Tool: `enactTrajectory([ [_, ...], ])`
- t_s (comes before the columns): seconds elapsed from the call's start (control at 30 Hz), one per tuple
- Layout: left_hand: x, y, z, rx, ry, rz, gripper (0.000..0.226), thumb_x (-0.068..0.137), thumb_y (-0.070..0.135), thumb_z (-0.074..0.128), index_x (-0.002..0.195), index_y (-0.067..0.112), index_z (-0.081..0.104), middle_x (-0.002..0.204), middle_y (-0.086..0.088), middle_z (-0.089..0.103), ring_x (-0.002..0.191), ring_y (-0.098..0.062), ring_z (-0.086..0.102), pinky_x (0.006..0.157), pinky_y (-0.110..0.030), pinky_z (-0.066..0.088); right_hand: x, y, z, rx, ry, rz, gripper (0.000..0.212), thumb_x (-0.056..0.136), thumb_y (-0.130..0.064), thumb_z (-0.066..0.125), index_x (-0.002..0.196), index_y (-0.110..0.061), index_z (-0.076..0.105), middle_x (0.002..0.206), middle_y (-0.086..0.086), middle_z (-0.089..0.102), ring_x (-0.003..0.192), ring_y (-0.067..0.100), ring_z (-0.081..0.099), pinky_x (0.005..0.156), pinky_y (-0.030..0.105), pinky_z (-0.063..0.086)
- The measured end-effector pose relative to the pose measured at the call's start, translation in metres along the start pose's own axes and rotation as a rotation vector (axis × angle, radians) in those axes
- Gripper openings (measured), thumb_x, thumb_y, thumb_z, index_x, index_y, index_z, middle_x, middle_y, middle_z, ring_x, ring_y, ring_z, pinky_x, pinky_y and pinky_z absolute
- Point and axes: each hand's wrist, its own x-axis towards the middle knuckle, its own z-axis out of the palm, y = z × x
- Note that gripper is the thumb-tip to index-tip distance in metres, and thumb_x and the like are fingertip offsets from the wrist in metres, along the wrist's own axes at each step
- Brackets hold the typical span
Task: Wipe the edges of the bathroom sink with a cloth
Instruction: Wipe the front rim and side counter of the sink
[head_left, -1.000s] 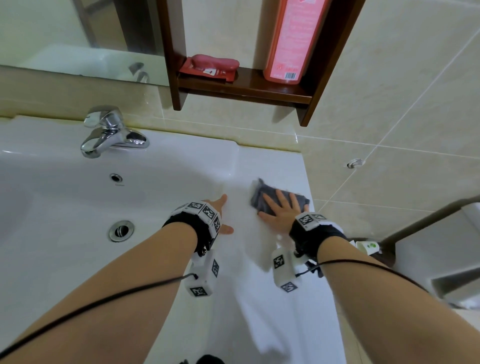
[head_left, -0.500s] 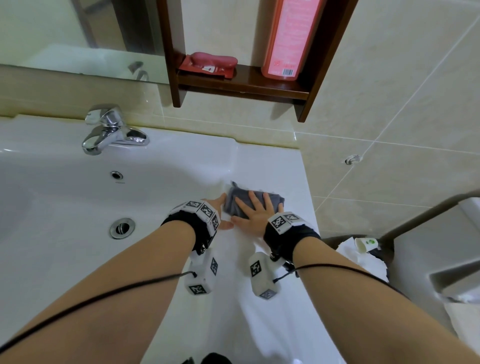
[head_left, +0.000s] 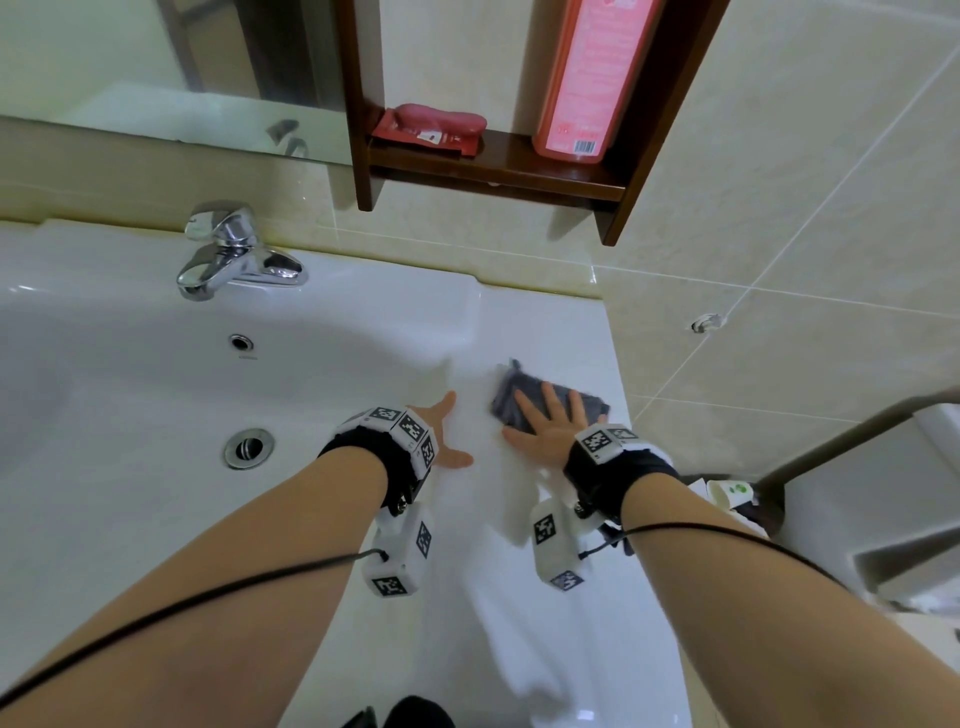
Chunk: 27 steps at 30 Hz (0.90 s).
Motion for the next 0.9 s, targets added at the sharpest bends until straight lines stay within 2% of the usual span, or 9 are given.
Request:
enactTrajectory([
  [0.1,-0.002,0.002,0.002,-0.051,0.074,0.073,0.101,0.081,0.051,0.063,0.151,0.027,-0.005,0.141,-0.011,0.049,0.123,-0.029,0.052,0.093,-0.025,0.039,-0.005,-0.037,0.008,-0.023,0.004,-0.135,0.067,0.082,-0.072,0.022,0.139,-0.052,-0.006,0.154,-0.013,-0.02,0.141,0.024,-0.024,0.107,0.059,-0.015],
  [0.17,-0.003,0.002,0.004,-0.077,0.104,0.104,0.102,0.081,0.045,0.065,0.15,0.027,-0.008,0.133,-0.01,0.056,0.115,-0.028,0.058,0.082,-0.022,0.039,-0.005,-0.047,0.012,-0.022,0.018,-0.162,0.065,0.084,-0.07,0.023,0.14,-0.052,-0.004,0.155,-0.013,-0.017,0.141,0.023,-0.022,0.108,0.057,-0.015],
  [0.2,-0.003,0.001,0.006,-0.066,0.109,0.105,0.103,0.081,0.047,0.064,0.15,0.027,-0.009,0.134,-0.01,0.056,0.115,-0.028,0.058,0.083,-0.023,0.04,-0.006,-0.046,0.012,-0.009,0.016,-0.165,0.064,0.084,-0.069,0.024,0.14,-0.052,-0.002,0.155,-0.013,-0.017,0.141,0.022,-0.022,0.108,0.056,-0.016],
  [0.27,-0.001,0.001,0.007,-0.012,0.096,0.066,0.103,0.08,0.054,0.061,0.15,0.026,-0.009,0.141,-0.012,0.049,0.123,-0.031,0.052,0.096,-0.029,0.042,-0.003,-0.033,0.009,0.027,-0.015,-0.152,0.063,0.085,-0.068,0.023,0.14,-0.052,-0.002,0.154,-0.014,-0.018,0.141,0.021,-0.023,0.108,0.055,-0.017],
  [0.37,0.001,0.002,0.006,0.039,0.017,-0.022,0.102,0.081,0.061,0.056,0.15,0.026,-0.011,0.152,-0.01,0.033,0.136,-0.032,0.038,0.112,-0.043,0.031,-0.002,0.003,0.006,0.046,-0.038,-0.054,0.068,0.081,-0.072,0.023,0.138,-0.053,-0.009,0.152,-0.015,-0.026,0.14,0.023,-0.026,0.108,0.057,-0.014],
  [0.5,0.0,0.003,0.007,0.086,-0.008,-0.034,0.1,0.082,0.064,0.05,0.149,0.026,-0.014,0.156,-0.01,0.025,0.139,-0.033,0.033,0.114,-0.045,0.028,-0.007,0.041,0.011,-0.007,-0.001,0.079,0.073,0.08,-0.071,0.032,0.136,-0.055,-0.013,0.151,-0.015,-0.028,0.14,0.027,-0.025,0.108,0.062,-0.007],
  [0.6,0.002,0.004,0.008,0.101,-0.003,-0.031,0.101,0.082,0.064,0.051,0.15,0.024,-0.013,0.155,-0.011,0.026,0.138,-0.034,0.034,0.113,-0.047,0.03,-0.011,0.031,0.011,0.058,0.03,0.119,0.073,0.08,-0.073,0.025,0.139,-0.05,-0.011,0.153,-0.014,-0.022,0.141,0.028,-0.021,0.11,0.063,-0.006],
  [0.77,0.005,0.004,0.011,0.07,0.031,-0.01,0.107,0.079,0.064,0.055,0.15,0.02,-0.012,0.152,-0.015,0.031,0.136,-0.034,0.038,0.111,-0.043,0.033,-0.018,-0.014,0.017,0.002,-0.002,-0.068,0.069,0.081,-0.073,0.022,0.139,-0.052,-0.01,0.153,-0.013,-0.024,0.141,0.026,-0.024,0.107,0.06,-0.014],
  [0.9,0.002,0.003,0.012,0.072,0.035,-0.005,0.105,0.08,0.063,0.054,0.15,0.019,-0.011,0.154,-0.013,0.029,0.137,-0.033,0.036,0.111,-0.042,0.032,-0.019,-0.01,0.017,0.032,-0.001,-0.086,0.067,0.083,-0.072,0.022,0.14,-0.052,-0.007,0.153,-0.015,-0.022,0.141,0.022,-0.023,0.11,0.056,-0.014],
])
